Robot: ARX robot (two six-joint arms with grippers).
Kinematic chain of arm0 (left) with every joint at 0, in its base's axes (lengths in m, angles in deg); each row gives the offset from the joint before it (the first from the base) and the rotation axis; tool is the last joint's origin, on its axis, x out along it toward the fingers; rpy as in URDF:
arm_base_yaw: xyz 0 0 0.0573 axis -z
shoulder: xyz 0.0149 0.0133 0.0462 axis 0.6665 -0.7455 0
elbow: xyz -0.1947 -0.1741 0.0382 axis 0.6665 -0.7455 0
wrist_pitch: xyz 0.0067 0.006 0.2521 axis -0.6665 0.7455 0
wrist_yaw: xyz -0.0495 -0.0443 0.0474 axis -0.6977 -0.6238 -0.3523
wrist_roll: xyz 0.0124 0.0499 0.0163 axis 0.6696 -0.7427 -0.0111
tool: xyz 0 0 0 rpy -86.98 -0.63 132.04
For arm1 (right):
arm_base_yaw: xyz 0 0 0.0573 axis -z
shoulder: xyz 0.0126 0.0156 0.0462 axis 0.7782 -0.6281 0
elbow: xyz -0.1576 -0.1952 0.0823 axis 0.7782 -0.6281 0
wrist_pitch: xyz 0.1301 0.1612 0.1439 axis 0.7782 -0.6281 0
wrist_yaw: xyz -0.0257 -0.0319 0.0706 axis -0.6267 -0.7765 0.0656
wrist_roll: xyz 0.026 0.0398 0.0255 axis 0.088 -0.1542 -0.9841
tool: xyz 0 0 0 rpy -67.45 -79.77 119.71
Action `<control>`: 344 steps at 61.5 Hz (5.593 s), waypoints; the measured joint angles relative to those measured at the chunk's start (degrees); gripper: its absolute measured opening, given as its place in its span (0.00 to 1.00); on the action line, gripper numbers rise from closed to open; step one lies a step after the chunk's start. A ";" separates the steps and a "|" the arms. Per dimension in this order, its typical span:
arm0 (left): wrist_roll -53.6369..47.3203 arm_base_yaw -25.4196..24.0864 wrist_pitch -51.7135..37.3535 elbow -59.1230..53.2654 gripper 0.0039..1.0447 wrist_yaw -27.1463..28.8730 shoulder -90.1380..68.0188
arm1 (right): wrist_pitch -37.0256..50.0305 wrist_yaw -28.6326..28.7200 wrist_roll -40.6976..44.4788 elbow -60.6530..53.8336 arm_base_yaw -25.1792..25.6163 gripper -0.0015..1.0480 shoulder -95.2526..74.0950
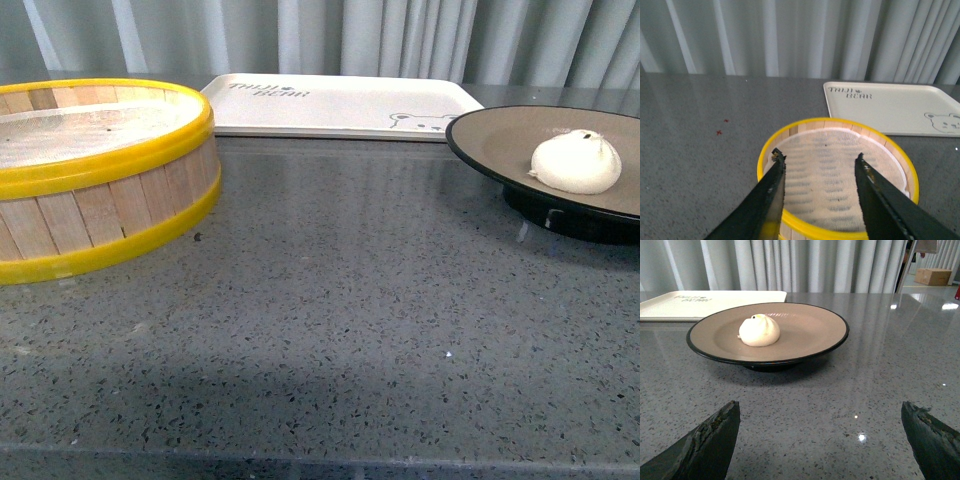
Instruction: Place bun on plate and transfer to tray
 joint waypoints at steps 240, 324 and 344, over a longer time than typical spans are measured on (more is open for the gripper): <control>0.44 -0.02 10.25 -26.53 0.94 -0.13 37.66 | 19.23 26.62 -65.44 40.17 11.93 0.24 -84.37; 0.44 -0.04 10.25 -26.53 0.94 -0.13 37.66 | 8.92 22.60 -58.64 85.88 0.59 0.03 -113.68; 0.44 -0.02 10.25 -26.53 0.94 -0.13 37.66 | 8.90 22.16 -59.43 90.66 0.33 0.03 -118.64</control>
